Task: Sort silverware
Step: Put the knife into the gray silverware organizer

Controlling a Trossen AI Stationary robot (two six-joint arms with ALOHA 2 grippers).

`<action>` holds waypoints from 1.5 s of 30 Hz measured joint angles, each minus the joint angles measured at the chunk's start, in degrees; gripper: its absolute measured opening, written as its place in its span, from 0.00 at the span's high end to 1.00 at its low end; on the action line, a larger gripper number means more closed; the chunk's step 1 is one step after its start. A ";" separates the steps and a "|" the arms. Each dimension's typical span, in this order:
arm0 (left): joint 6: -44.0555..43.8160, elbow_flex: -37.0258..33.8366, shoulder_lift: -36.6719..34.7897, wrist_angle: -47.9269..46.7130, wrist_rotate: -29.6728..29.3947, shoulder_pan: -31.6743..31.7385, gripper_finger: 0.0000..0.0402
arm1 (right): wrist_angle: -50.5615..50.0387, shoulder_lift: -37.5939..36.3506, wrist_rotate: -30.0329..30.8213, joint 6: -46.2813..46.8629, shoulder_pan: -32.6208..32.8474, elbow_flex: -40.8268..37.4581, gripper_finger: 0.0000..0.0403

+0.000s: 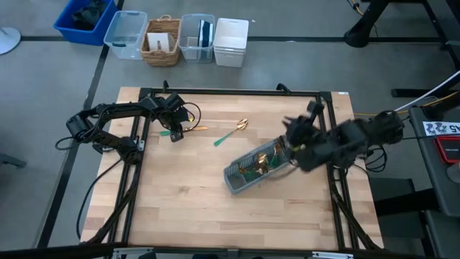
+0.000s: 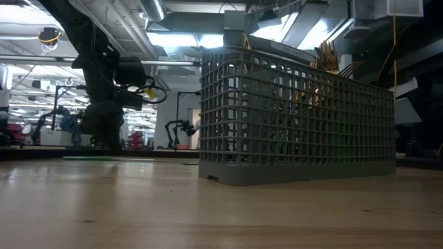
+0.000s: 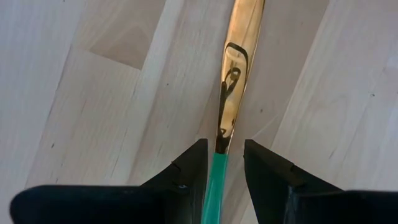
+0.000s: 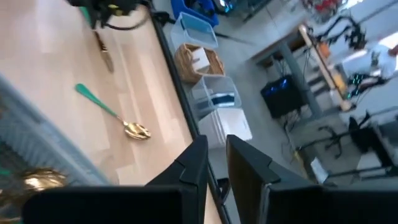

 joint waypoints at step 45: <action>0.39 -6.40 -0.15 7.65 -2.37 -0.20 0.76 | 65.26 -29.25 -73.41 -36.45 -53.64 -57.37 0.85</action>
